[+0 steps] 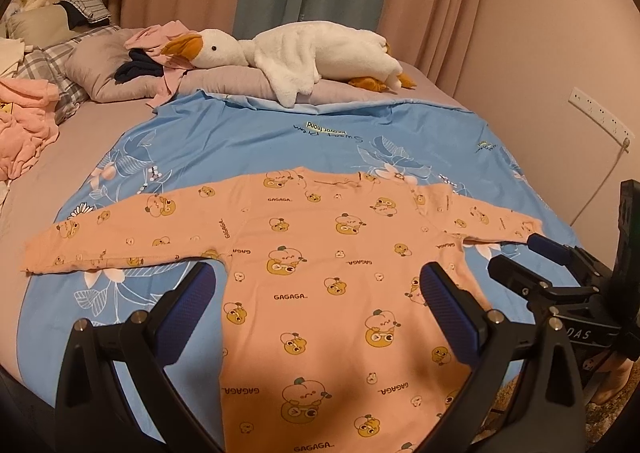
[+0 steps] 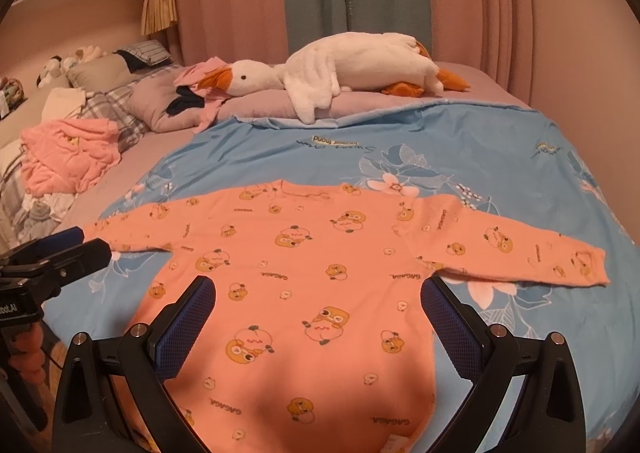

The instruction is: Fold small clothes

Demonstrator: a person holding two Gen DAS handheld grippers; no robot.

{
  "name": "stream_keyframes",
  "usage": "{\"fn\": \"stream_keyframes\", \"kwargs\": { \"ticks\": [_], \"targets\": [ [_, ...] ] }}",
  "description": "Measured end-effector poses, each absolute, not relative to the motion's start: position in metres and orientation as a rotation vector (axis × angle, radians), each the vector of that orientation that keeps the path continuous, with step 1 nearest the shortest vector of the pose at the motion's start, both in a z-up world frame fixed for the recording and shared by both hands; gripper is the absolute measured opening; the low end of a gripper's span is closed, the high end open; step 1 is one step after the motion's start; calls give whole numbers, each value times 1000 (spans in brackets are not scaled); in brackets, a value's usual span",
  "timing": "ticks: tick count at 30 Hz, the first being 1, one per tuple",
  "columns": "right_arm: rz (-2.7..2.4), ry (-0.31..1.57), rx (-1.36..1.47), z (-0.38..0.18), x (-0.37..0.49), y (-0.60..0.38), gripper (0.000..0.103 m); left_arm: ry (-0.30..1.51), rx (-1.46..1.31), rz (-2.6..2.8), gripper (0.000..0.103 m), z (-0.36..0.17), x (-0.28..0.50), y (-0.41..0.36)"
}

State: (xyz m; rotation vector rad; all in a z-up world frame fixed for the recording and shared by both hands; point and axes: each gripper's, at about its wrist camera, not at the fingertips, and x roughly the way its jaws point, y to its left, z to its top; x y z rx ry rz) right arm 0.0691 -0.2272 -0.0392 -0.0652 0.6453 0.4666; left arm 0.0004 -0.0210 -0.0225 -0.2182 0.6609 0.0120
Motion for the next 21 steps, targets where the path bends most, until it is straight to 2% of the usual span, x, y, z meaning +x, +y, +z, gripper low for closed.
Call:
{"fn": "stream_keyframes", "kwargs": {
  "ticks": [21],
  "targets": [
    [470, 625, -24, -33, 65, -241, 102, 669, -228, 7, 102, -21, 4, -25]
  ]
}}
